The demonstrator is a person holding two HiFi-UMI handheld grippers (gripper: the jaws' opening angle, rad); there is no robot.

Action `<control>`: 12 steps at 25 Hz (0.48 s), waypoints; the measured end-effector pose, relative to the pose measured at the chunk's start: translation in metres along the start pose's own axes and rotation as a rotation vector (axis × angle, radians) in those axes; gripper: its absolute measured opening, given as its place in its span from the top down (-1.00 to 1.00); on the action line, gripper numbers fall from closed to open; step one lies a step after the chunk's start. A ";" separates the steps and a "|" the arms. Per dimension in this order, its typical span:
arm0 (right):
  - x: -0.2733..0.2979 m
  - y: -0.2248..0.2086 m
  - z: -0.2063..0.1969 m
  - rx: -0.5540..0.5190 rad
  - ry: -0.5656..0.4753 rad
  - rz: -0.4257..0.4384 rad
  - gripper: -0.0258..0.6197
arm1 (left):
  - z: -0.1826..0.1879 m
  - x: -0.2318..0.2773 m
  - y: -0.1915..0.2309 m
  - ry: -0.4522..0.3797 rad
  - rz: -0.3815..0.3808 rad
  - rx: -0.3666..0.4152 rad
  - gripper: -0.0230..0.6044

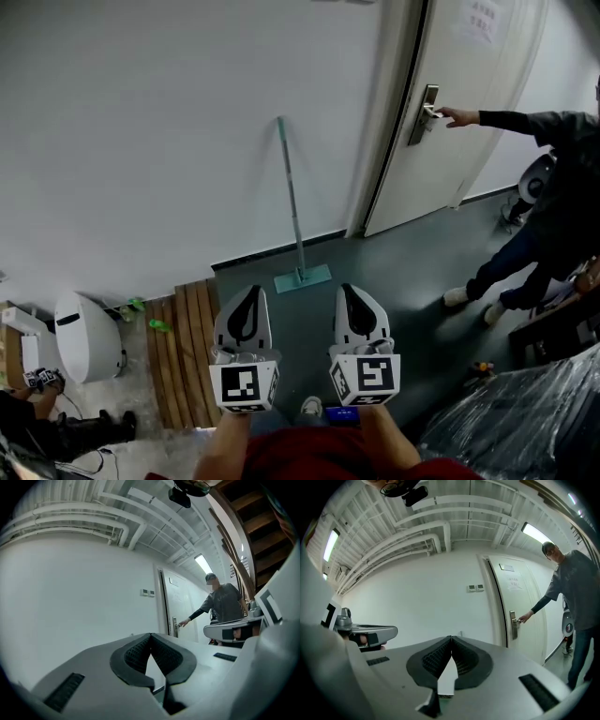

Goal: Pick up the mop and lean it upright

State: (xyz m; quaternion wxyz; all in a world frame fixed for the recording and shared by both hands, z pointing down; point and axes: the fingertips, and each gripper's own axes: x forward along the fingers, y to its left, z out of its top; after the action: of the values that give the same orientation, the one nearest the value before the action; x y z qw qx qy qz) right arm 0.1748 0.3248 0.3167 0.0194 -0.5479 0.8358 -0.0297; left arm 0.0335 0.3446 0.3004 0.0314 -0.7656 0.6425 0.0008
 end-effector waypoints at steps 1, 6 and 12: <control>-0.020 -0.002 -0.007 0.002 -0.009 -0.001 0.87 | -0.004 -0.016 -0.012 -0.008 -0.002 0.007 0.88; -0.015 -0.004 -0.014 0.003 -0.021 0.016 0.87 | -0.009 -0.009 -0.015 -0.017 0.004 0.014 0.88; 0.092 -0.019 0.005 -0.009 0.020 0.016 0.87 | 0.002 0.089 0.031 0.005 0.006 -0.013 0.88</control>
State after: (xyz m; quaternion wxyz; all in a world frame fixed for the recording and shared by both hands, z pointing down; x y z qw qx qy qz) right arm 0.1561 0.2323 0.3128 0.0086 -0.5411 0.8403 -0.0312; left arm 0.0183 0.2513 0.2933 0.0249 -0.7638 0.6450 0.0030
